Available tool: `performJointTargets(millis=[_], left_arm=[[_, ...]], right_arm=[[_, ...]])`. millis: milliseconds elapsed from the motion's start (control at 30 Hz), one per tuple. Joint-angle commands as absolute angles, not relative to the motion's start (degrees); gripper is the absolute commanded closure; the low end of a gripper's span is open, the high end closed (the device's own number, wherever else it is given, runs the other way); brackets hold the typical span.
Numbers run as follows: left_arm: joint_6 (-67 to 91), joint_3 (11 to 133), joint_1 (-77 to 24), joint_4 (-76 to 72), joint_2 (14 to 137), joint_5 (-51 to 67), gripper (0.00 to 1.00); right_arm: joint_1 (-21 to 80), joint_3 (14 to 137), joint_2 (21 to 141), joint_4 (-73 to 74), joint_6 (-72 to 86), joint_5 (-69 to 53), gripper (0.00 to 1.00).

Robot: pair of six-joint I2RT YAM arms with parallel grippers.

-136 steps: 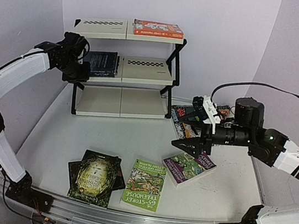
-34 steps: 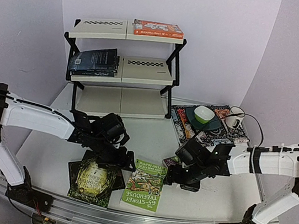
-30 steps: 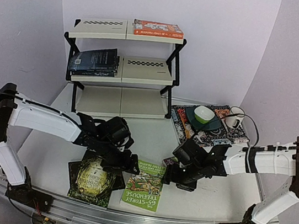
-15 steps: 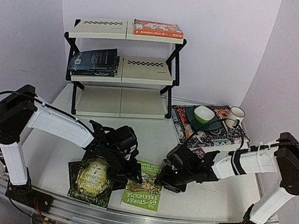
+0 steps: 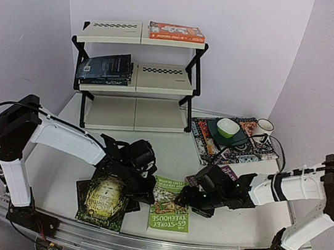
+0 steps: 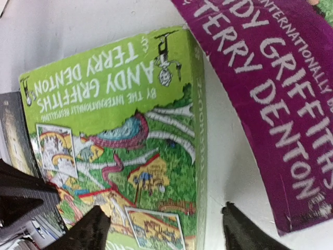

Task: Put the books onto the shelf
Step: Pick up the book at the corner of the board.

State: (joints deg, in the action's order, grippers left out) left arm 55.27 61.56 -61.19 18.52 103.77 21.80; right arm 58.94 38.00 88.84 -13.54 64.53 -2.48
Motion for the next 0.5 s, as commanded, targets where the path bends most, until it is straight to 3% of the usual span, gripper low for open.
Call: performJointTargets(millis=[0, 167, 367, 467], left_arm=[[54.4, 63.2, -60.4, 12.8, 97.5, 20.5, 1.0], [54.4, 62.0, -59.0, 12.0, 94.4, 21.7, 1.0], [54.2, 61.5, -58.5, 11.5, 96.2, 24.0, 0.99], [55.2, 61.0, -58.6, 11.6, 99.2, 25.6, 0.76]], right_arm=[[59.3, 35.2, 81.3, -8.5, 62.3, 1.5, 0.13], [59.3, 32.9, 76.2, -6.9, 62.2, 2.8, 0.02], [58.5, 34.0, 79.7, -7.1, 62.2, -1.9, 0.05], [58.5, 36.1, 83.0, -7.4, 61.7, -3.6, 0.08]])
